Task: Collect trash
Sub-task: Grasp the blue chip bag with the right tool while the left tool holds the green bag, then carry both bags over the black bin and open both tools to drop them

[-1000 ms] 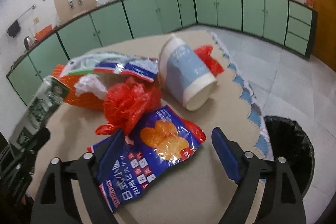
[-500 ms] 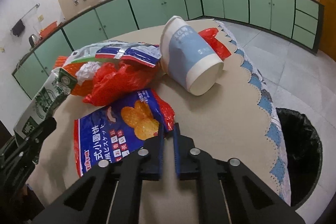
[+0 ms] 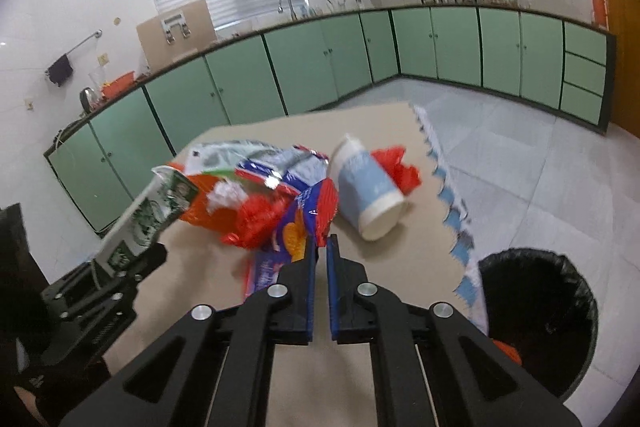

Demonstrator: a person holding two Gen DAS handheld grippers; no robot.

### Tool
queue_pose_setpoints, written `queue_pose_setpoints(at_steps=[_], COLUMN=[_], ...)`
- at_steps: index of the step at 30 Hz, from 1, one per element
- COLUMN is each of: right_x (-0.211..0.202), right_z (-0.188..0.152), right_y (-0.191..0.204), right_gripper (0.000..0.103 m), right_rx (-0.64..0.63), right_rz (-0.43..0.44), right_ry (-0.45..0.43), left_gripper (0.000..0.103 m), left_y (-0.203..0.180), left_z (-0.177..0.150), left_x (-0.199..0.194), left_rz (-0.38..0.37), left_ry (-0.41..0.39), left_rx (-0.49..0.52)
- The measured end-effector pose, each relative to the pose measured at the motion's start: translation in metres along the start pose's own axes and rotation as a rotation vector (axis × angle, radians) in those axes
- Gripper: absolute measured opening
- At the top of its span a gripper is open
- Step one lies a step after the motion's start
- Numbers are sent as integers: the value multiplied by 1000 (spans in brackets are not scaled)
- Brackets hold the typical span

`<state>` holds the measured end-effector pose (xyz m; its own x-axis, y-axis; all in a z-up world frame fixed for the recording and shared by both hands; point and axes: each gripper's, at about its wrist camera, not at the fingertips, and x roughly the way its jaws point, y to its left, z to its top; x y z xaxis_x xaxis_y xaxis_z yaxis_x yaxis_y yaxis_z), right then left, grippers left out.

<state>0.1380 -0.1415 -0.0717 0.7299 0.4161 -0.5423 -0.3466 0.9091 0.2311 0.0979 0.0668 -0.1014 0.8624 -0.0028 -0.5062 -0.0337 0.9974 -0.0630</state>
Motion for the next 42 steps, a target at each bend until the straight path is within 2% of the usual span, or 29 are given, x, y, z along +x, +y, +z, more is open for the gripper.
queue_pose_setpoints(at_steps=[6,20,27,33,42], right_x=[-33,-91,-112,-120,-124], right_z=[10,25,24,15,0], right_y=[5,-29,-69,-123,-187], right_gripper=[4,4,3,3,3], right_rx=[-47,-13,34,105,179], right_rz=[-19,-99,-186,-275,-352], right_ry=[-56,-156,-178,-166,-156], left_gripper=[25,25,25,25,25], left_y=[-19,-83,-131,-187,-249], left_z=[13,27,31,26,18], left_x=[-14,-25,-14,4,39], left_rz=[-51,-204,-304,-386,-441], left_ry=[-43,-75,-66,-68,-42], left_rx=[19,75,111,156,193])
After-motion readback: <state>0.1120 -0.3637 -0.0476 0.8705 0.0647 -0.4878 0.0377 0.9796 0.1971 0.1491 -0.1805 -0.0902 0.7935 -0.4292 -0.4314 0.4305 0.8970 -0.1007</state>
